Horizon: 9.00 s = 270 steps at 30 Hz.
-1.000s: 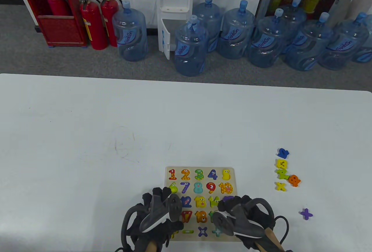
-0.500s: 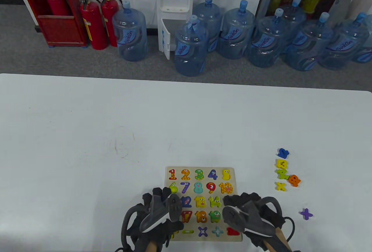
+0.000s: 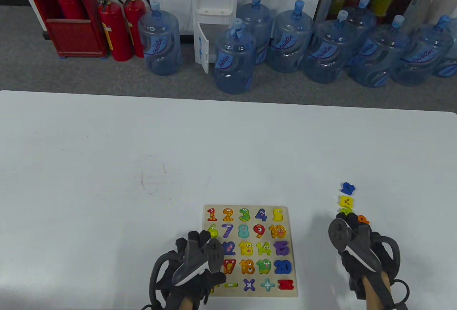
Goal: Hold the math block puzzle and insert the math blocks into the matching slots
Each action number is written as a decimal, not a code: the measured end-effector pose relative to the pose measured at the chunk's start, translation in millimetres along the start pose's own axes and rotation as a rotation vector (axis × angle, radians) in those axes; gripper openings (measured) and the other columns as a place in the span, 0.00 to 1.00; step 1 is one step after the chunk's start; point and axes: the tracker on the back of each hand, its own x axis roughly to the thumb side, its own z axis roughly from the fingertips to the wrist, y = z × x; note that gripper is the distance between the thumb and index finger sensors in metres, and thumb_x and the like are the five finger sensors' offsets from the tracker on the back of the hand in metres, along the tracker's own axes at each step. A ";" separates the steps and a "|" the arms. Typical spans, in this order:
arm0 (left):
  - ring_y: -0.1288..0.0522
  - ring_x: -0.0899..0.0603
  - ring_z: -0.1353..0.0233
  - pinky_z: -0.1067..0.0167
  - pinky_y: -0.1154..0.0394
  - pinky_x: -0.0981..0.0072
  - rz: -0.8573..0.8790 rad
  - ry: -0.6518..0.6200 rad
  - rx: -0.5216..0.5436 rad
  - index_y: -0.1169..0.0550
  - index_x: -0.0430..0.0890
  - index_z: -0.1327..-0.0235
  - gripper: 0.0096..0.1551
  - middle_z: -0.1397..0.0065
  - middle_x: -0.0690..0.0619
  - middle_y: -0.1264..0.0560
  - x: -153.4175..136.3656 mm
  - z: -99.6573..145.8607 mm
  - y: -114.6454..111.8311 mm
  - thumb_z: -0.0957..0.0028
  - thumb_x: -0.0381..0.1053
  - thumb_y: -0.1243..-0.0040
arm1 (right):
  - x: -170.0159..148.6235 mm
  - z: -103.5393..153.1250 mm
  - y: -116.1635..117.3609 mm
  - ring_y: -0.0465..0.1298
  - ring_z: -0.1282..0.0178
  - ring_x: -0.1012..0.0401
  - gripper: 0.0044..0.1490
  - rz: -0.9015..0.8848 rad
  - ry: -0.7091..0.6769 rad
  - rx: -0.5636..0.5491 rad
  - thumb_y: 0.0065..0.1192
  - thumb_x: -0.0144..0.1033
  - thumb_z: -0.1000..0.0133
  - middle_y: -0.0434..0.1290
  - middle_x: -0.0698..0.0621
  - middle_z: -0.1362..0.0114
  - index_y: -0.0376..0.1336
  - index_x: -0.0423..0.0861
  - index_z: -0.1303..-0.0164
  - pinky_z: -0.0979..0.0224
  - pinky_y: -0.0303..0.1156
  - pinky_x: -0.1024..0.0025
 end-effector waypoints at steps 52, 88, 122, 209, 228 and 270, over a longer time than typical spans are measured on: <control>0.51 0.29 0.16 0.24 0.41 0.32 0.009 -0.011 -0.006 0.58 0.50 0.22 0.63 0.17 0.44 0.58 0.1 -0.1 -1.3 0.64 0.74 0.48 | 93.8 45.5 -12.8 0.83 0.49 0.61 0.37 0.143 -0.430 -0.180 0.77 0.36 0.72 0.79 0.54 0.42 0.72 0.55 0.47 0.38 0.76 0.61; 0.49 0.29 0.16 0.25 0.39 0.33 0.060 0.138 0.055 0.55 0.50 0.21 0.44 0.17 0.44 0.55 -16.2 -2.7 5.1 0.49 0.58 0.57 | 249.0 146.1 -53.8 0.83 0.48 0.61 0.36 0.078 -1.032 -0.441 0.76 0.38 0.71 0.79 0.56 0.42 0.72 0.57 0.48 0.36 0.76 0.60; 0.49 0.29 0.17 0.25 0.39 0.34 0.114 0.128 0.031 0.57 0.49 0.22 0.47 0.17 0.44 0.57 -20.2 -3.0 2.9 0.50 0.61 0.56 | 249.7 147.2 -44.9 0.82 0.43 0.62 0.39 0.136 -0.999 -0.430 0.74 0.41 0.71 0.76 0.57 0.37 0.69 0.60 0.44 0.33 0.75 0.59; 0.50 0.29 0.17 0.25 0.39 0.34 0.103 0.085 0.005 0.57 0.49 0.22 0.50 0.17 0.44 0.57 -14.6 -1.3 0.7 0.52 0.65 0.56 | 32.9 18.9 3.1 0.83 0.50 0.59 0.44 0.061 -0.161 0.020 0.70 0.46 0.70 0.74 0.51 0.37 0.67 0.52 0.39 0.42 0.78 0.61; 0.50 0.29 0.17 0.25 0.39 0.34 0.107 0.084 -0.001 0.57 0.49 0.22 0.50 0.17 0.44 0.57 -14.5 -1.7 0.3 0.51 0.64 0.56 | 54.2 31.5 -2.2 0.83 0.49 0.61 0.39 0.038 -0.352 -0.090 0.75 0.36 0.69 0.76 0.55 0.40 0.69 0.56 0.43 0.37 0.76 0.61; 0.50 0.29 0.17 0.25 0.39 0.34 0.103 0.075 0.005 0.57 0.49 0.22 0.50 0.17 0.44 0.57 -13.5 -1.5 0.5 0.52 0.65 0.55 | 183.0 118.3 -47.0 0.84 0.50 0.61 0.38 0.038 -0.869 -0.259 0.75 0.37 0.70 0.78 0.54 0.41 0.71 0.54 0.44 0.37 0.77 0.59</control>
